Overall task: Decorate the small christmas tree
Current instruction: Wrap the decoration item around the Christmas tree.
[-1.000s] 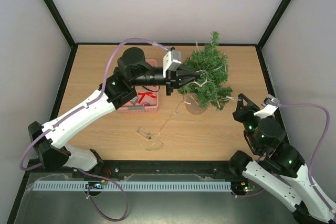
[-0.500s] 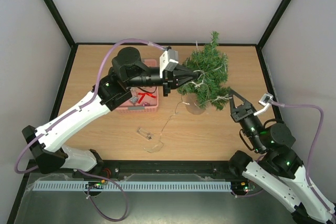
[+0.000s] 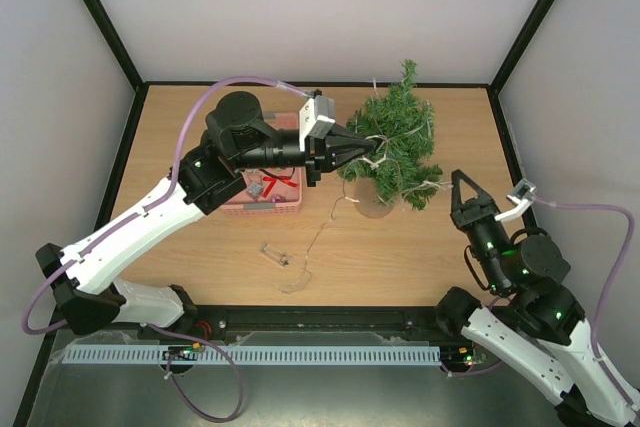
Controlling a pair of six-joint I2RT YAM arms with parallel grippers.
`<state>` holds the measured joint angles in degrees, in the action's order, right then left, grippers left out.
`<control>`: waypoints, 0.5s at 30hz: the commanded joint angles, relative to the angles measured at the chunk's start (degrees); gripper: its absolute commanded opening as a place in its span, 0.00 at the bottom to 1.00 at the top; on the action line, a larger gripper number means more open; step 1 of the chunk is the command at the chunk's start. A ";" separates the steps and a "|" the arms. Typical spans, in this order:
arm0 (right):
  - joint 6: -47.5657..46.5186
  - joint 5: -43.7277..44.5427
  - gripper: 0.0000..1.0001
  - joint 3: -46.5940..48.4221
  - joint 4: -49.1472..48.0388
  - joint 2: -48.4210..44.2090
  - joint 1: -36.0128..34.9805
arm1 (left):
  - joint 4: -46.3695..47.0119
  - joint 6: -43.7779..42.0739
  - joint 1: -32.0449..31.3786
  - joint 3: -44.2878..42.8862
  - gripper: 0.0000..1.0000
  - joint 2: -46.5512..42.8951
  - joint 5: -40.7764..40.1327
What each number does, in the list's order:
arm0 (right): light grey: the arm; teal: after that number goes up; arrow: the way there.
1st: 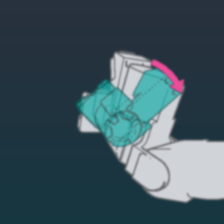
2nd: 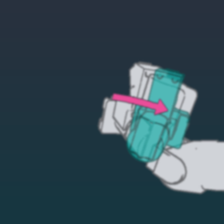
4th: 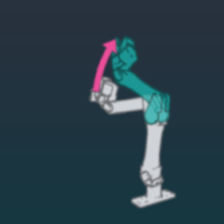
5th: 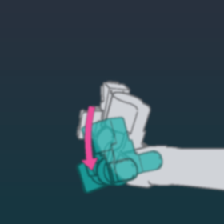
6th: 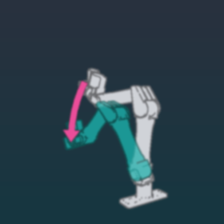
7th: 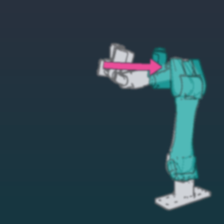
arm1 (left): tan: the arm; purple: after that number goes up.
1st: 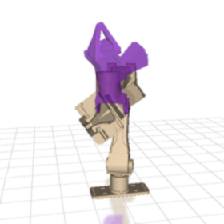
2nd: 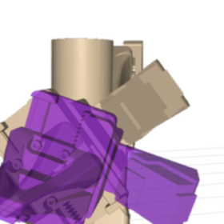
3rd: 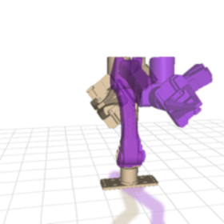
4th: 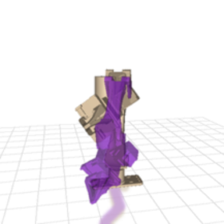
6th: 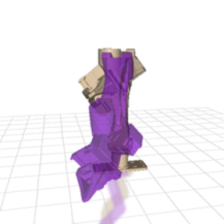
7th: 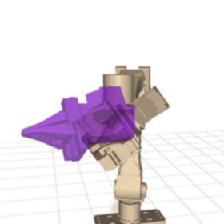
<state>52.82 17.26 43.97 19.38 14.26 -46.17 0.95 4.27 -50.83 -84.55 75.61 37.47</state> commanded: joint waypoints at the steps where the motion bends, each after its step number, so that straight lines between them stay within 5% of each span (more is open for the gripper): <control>1: -4.00 10.25 0.02 2.52 2.13 -0.25 -0.26 | 2.14 -0.01 -0.39 -1.68 0.02 0.33 1.23; 15: -11.28 30.01 0.02 -2.18 -9.75 6.77 -0.30 | -2.51 -5.98 -0.42 -8.78 0.02 7.73 -1.87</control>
<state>46.72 36.56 41.36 16.40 17.58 -46.17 1.06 1.83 -50.89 -87.85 80.20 37.15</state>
